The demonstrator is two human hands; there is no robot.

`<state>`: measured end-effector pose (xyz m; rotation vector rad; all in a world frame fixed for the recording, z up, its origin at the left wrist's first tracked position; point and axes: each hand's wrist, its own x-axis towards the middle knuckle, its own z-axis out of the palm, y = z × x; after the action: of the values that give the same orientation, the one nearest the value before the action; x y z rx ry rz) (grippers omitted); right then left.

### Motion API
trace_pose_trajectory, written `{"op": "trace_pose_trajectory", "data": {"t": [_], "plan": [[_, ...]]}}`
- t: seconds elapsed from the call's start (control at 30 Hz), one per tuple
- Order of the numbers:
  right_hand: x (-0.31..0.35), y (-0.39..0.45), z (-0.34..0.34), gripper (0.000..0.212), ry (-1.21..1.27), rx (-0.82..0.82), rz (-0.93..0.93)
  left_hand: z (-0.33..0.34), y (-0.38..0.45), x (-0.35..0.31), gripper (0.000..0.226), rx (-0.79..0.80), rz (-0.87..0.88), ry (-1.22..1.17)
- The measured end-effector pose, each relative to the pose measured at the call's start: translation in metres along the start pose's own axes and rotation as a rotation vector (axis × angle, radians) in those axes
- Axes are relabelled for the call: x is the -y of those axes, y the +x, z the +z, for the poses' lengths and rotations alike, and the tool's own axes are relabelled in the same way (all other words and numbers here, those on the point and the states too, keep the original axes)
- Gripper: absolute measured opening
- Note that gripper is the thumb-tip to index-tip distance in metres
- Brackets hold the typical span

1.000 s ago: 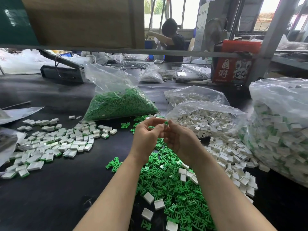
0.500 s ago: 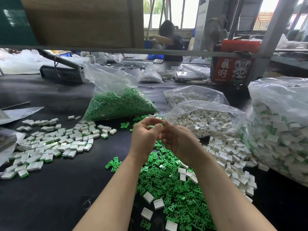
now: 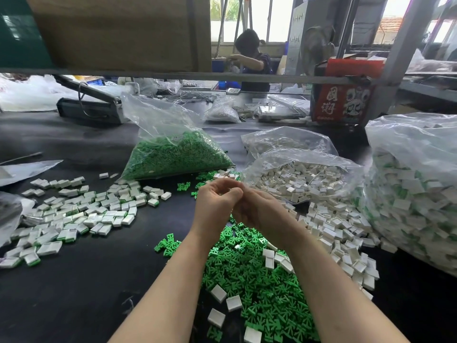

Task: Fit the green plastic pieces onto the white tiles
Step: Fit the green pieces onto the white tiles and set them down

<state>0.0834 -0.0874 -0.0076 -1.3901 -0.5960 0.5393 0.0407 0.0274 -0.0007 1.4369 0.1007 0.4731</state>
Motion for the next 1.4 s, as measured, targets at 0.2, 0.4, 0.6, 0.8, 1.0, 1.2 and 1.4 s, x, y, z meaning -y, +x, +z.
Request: {"op": "trace_pose_trajectory", "data": {"t": [0.2, 0.4, 0.6, 0.8, 1.0, 1.2, 1.4], "plan": [[0.001, 0.000, 0.004, 0.069, 0.092, -0.012, -0.004, 0.012, -0.001, 0.002, 0.021, -0.038, -0.115, -0.212], [0.001, -0.002, 0.007, 0.064, 0.201, -0.090, 0.012, 0.015, 0.000, 0.005, 0.025, -0.025, -0.100, -0.242], [0.004, -0.003, 0.012, 0.075, 0.215, -0.151, -0.005, 0.015, -0.002, 0.004, 0.031, -0.020, -0.083, -0.242], [-0.002, 0.002, 0.009, 0.051, 0.226, -0.141, -0.011, 0.015, -0.004, 0.002, 0.031, -0.027, -0.083, -0.257], [-0.005, 0.003, 0.010, 0.051, 0.177, -0.177, -0.032, 0.015, -0.002, 0.005, 0.024, -0.018, -0.092, -0.251], [0.001, 0.003, 0.009, 0.047, 0.167, -0.110, -0.029, 0.008, 0.003, 0.006, 0.017, 0.011, -0.086, -0.195], [0.006, 0.001, 0.000, 0.056, 0.172, -0.074, 0.078, -0.003, 0.005, 0.008, 0.016, 0.175, -0.033, -0.090]]}}
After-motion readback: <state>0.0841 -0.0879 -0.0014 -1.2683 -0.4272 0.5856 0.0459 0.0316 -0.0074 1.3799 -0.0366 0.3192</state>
